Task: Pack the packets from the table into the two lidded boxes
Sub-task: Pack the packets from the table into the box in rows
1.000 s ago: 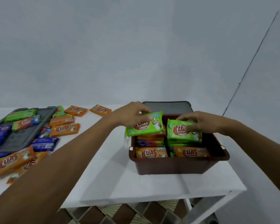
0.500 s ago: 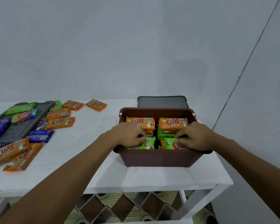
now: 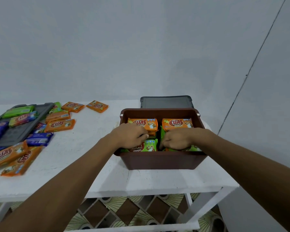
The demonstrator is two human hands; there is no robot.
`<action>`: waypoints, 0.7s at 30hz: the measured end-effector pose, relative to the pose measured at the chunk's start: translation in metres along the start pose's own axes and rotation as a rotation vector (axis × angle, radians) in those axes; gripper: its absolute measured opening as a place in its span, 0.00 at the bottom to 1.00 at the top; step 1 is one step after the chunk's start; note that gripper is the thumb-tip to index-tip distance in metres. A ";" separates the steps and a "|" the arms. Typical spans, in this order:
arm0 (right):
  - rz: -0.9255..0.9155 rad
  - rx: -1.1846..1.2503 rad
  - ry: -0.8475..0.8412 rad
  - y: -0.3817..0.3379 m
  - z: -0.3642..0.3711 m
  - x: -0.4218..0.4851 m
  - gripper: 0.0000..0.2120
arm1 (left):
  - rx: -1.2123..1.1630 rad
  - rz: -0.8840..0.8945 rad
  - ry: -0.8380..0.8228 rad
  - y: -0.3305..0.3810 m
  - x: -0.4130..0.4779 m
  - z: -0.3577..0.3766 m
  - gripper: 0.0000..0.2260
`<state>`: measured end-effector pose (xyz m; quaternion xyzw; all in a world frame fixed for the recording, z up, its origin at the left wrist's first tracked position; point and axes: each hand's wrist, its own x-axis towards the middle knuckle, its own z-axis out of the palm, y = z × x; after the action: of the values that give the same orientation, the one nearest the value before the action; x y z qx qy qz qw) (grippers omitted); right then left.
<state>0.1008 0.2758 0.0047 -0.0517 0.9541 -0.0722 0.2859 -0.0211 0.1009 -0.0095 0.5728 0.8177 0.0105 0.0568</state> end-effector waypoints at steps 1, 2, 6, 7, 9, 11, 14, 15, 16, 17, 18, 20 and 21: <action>0.015 -0.069 -0.044 -0.001 -0.001 -0.001 0.20 | 0.020 0.005 -0.016 0.000 0.000 0.000 0.16; 0.025 -0.128 -0.069 -0.003 -0.002 -0.003 0.20 | 0.041 0.010 -0.032 -0.001 -0.001 0.000 0.16; 0.009 -0.179 -0.070 -0.003 0.001 -0.003 0.20 | 0.080 0.023 -0.058 -0.002 -0.002 0.000 0.17; 0.004 -0.158 -0.068 -0.003 0.001 -0.002 0.19 | 0.078 0.029 -0.058 -0.002 -0.002 -0.001 0.17; -0.009 -0.064 -0.054 0.000 0.002 -0.002 0.19 | 0.053 0.046 -0.057 -0.001 -0.003 -0.003 0.16; -0.005 0.063 0.000 0.010 0.003 -0.011 0.19 | 0.002 0.074 -0.070 -0.001 -0.002 -0.005 0.16; 0.038 0.139 0.102 0.026 0.006 -0.026 0.25 | -0.080 0.108 -0.136 -0.002 0.000 -0.009 0.16; 0.036 0.130 0.125 0.029 0.007 -0.028 0.26 | -0.120 0.113 -0.164 -0.002 0.001 -0.011 0.15; 0.024 0.132 0.142 0.031 0.009 -0.028 0.25 | -0.159 0.117 -0.193 -0.002 0.002 -0.013 0.15; 0.018 0.133 0.150 0.030 0.009 -0.028 0.24 | -0.190 0.120 -0.218 -0.002 0.004 -0.015 0.15; 0.018 0.130 0.163 0.030 0.009 -0.027 0.23 | -0.206 0.119 -0.236 -0.002 0.006 -0.017 0.15; 0.032 0.093 0.192 0.032 0.009 -0.028 0.22 | -0.227 0.116 -0.261 -0.004 0.009 -0.018 0.15; 0.040 0.072 0.225 0.034 0.008 -0.030 0.21 | -0.233 0.115 -0.268 -0.006 0.010 -0.018 0.14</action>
<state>0.1281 0.3125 0.0079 -0.0141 0.9779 -0.1058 0.1799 -0.0318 0.1091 0.0069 0.6042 0.7620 0.0320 0.2307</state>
